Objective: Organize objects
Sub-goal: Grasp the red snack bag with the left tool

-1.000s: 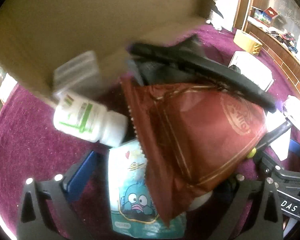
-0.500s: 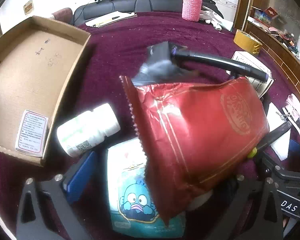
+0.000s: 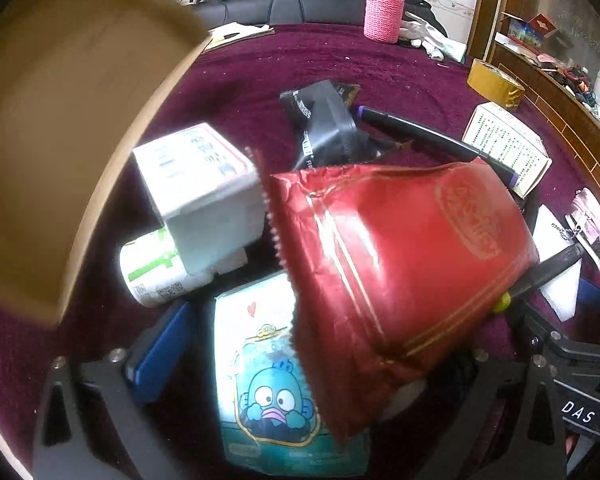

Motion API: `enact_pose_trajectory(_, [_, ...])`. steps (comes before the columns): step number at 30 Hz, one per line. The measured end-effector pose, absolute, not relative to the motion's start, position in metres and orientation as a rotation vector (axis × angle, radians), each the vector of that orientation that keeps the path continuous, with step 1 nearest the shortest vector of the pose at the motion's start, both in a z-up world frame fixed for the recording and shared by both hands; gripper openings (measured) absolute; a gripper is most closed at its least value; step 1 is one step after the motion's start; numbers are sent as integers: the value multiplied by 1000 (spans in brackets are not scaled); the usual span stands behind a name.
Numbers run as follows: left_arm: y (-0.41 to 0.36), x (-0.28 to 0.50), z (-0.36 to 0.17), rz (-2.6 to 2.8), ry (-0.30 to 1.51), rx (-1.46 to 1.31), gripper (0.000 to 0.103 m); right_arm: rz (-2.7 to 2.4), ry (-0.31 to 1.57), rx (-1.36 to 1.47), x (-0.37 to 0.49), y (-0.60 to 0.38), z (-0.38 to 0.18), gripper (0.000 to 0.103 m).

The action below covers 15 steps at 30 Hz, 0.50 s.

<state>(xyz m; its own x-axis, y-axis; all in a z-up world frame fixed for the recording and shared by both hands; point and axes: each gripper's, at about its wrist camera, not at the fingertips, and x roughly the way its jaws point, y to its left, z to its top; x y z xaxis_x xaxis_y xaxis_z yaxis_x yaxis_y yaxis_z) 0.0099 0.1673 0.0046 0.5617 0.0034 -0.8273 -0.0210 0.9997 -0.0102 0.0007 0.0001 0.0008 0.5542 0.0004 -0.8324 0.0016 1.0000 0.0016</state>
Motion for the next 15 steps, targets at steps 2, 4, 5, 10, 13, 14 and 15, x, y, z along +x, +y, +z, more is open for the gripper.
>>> enact_pose_trajectory(2, [167, 10, 5, 14, 974, -20, 103, -1, 983, 2, 1, 0, 1, 103])
enact_pose_trajectory(4, [167, 10, 5, 14, 975, -20, 103, -1, 983, 2, 1, 0, 1, 103])
enact_pose_trajectory(5, [168, 10, 5, 14, 975, -20, 103, -1, 983, 2, 1, 0, 1, 103])
enact_pose_trajectory(10, [168, 11, 5, 14, 975, -20, 103, -1, 983, 2, 1, 0, 1, 103])
enact_pose_trajectory(13, [168, 10, 5, 14, 974, -20, 103, -1, 984, 2, 1, 0, 1, 103])
enact_pose_trajectory(14, [168, 10, 5, 14, 975, -20, 103, -1, 983, 2, 0, 0, 1, 103])
enact_pose_trajectory(15, [167, 10, 5, 14, 974, -20, 103, -1, 983, 2, 1, 0, 1, 103])
